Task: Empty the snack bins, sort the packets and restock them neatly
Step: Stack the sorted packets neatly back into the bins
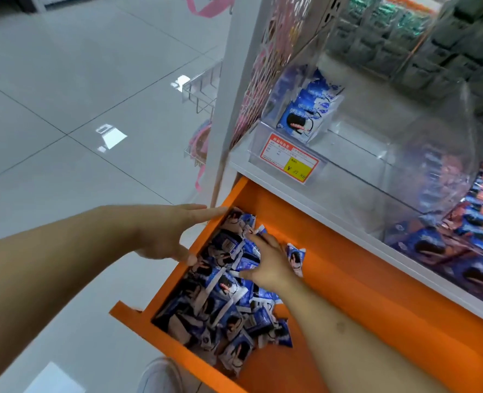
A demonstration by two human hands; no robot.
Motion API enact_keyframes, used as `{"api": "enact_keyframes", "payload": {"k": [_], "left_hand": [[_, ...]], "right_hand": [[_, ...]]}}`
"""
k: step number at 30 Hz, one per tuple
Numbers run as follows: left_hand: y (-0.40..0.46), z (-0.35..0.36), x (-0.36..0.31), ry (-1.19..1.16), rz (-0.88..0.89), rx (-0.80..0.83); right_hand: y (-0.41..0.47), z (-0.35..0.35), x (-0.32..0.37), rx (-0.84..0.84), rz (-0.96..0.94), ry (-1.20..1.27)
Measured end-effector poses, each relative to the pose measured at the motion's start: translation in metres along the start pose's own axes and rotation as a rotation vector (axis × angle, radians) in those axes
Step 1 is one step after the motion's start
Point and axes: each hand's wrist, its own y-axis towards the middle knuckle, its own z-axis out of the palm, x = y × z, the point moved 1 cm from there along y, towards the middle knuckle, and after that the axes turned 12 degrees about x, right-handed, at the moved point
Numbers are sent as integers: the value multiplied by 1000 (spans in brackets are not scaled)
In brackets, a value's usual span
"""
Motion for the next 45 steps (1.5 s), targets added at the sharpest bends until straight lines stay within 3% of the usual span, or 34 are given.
{"api": "enact_keyframes", "payload": {"k": [3, 8, 25, 30, 33, 36, 40, 43, 45], "left_hand": [[2, -1, 1, 7, 2, -14], [-1, -2, -4, 1, 3, -6], [-8, -6, -22, 91, -42, -61], [-15, -8, -38, 190, -44, -88], [-10, -12, -45, 63, 3, -164], [50, -6, -9, -97, 192, -292], [-4, -7, -71, -155, 246, -221], [-10, -2, -80, -231, 246, -142], [-1, -6, -75, -247, 205, -172]], "right_hand": [[2, 10, -6, -60, 4, -102], [-4, 15, -18, -102, 7, -73], [-79, -25, -15, -218, -23, 525], [-104, -34, -5, -225, -46, 548], [-118, -40, 7, -157, -69, 689], [-130, -41, 27, -91, -201, 809], [-134, -42, 53, -82, -316, 870], [-128, -42, 55, -69, -339, 933], [-120, -39, 44, -29, -322, 947]]}}
